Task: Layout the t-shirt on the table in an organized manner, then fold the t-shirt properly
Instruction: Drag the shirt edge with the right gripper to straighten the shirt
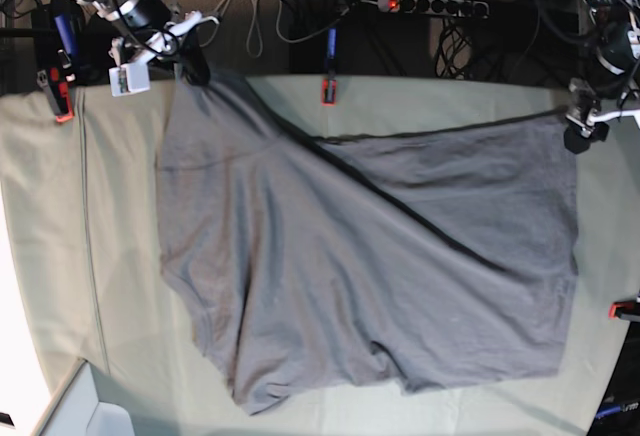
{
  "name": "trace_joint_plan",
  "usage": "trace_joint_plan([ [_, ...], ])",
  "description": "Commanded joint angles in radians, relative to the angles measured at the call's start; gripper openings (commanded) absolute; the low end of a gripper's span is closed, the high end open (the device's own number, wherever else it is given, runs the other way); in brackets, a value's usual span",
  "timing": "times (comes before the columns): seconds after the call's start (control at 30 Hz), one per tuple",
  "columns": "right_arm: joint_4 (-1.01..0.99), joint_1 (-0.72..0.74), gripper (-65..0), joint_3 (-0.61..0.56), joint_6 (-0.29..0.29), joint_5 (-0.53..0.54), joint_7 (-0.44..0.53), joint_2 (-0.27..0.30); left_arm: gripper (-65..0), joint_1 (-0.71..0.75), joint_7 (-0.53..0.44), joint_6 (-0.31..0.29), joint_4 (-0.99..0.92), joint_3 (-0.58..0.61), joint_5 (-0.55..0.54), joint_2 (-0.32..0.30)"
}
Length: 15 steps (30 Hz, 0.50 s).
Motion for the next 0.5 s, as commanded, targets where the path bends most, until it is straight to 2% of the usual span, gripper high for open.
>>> trace_joint_plan([
  [0.0, 0.017, -0.009, -65.0, 0.002, 0.014, 0.014, 0.018, 0.005, -19.0, -0.003, -0.011, -0.009, -0.002, -0.007, -0.013, -0.017],
  [0.07, 0.017, -0.01, -65.0, 0.002, 0.014, 0.014, 0.018, 0.005, -22.0, -0.004, -0.011, -0.009, -0.034, -0.007, -0.013, -0.017],
  [0.1, 0.017, -0.01, -65.0, 0.002, 0.014, 0.014, 0.018, 0.005, -25.6, -0.007, -0.011, -0.01, -0.054, -0.007, -0.013, -0.019],
  [0.27, 0.017, -0.014, -65.0, 0.002, 0.014, 0.014, 0.015, 0.006, -51.3, -0.056, -0.011, -0.012, -0.128, -0.007, -0.013, -0.022],
  [0.37, 0.017, -0.017, -65.0, 0.002, 0.014, 0.014, 0.012, 0.006, -63.8, -0.067, -0.011, -0.012, -0.131, -0.007, -0.013, -0.023],
  [0.47, 0.02, -0.032, -65.0, 0.002, 0.014, 0.014, 0.017, 0.006, -64.4, -0.069, -0.01, -0.012, -0.126, -0.007, -0.013, -0.028],
])
